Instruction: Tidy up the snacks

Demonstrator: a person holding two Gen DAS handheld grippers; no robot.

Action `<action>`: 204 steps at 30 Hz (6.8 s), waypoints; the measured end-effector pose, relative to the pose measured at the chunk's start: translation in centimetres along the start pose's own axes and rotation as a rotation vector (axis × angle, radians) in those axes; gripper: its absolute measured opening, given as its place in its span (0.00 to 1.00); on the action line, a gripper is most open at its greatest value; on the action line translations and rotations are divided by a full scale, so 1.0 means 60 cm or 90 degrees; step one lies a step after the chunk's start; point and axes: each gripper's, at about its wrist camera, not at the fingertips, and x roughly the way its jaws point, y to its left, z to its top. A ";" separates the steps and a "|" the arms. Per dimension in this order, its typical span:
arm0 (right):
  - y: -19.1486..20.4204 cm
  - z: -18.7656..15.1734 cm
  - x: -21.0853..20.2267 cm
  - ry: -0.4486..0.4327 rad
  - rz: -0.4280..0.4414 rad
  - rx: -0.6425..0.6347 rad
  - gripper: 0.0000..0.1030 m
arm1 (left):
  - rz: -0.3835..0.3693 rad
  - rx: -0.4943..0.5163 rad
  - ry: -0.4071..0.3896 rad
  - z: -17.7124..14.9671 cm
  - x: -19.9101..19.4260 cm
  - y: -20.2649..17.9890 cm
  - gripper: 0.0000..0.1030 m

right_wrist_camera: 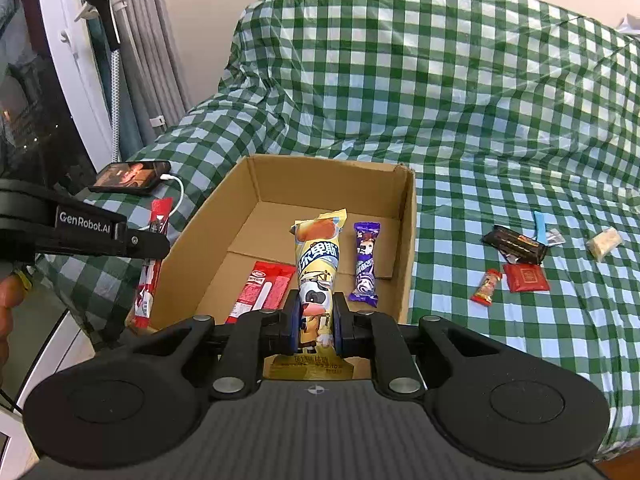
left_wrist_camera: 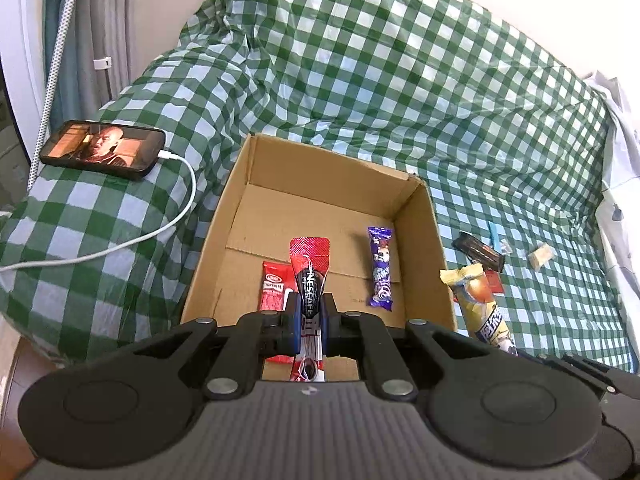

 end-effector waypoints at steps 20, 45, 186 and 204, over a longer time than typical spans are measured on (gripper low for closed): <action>-0.025 0.012 0.156 0.079 0.002 0.026 0.16 | 0.020 0.020 0.082 0.046 0.178 -0.005 0.09; -0.029 0.014 0.177 0.124 0.004 0.038 0.74 | 0.113 0.053 0.086 0.012 0.164 0.018 1.00; -0.611 -0.104 0.011 -0.037 -0.282 0.394 0.99 | 0.066 0.304 0.166 0.055 0.390 -0.543 1.00; -0.888 0.041 0.361 -0.027 -0.305 0.462 0.99 | -0.001 -0.009 0.367 0.122 0.735 -0.603 1.00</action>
